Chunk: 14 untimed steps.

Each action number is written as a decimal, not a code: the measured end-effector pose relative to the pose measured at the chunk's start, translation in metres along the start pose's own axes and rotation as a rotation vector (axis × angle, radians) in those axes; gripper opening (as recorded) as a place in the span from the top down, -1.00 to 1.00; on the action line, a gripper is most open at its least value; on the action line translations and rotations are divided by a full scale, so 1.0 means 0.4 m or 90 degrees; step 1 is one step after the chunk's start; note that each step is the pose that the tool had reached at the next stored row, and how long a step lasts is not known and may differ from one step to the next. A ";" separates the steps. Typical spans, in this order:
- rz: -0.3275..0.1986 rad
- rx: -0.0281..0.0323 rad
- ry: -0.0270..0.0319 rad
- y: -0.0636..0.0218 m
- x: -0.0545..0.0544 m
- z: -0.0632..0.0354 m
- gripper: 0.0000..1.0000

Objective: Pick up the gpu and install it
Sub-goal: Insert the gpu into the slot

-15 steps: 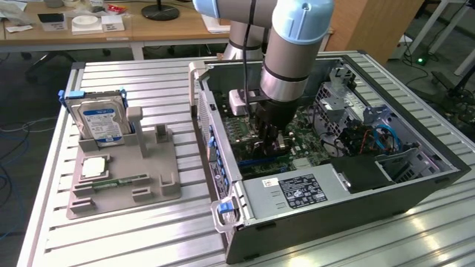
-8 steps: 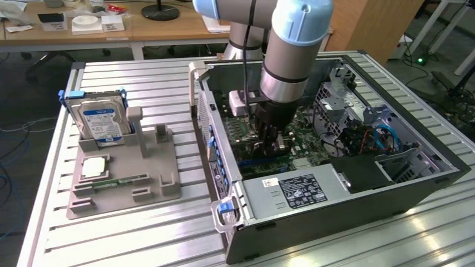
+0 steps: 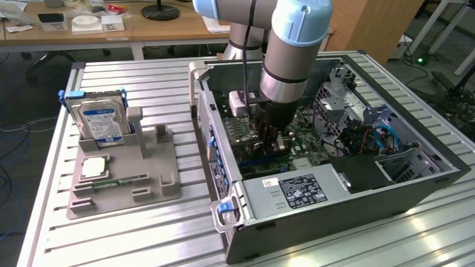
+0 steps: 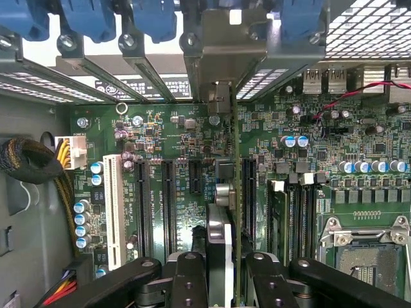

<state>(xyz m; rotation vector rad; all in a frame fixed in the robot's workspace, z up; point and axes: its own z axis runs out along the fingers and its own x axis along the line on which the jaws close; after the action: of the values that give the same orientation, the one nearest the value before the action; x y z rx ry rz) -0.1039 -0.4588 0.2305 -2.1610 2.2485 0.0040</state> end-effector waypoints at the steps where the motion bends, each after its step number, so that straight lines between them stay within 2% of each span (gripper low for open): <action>1: 0.000 0.0000 0.0000 0.000 0.000 0.000 0.44; 14: 0.000 -0.0001 0.0003 0.000 0.000 0.008 0.44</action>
<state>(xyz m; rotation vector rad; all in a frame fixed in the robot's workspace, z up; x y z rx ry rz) -0.1041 -0.4589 0.2273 -2.1614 2.2487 0.0038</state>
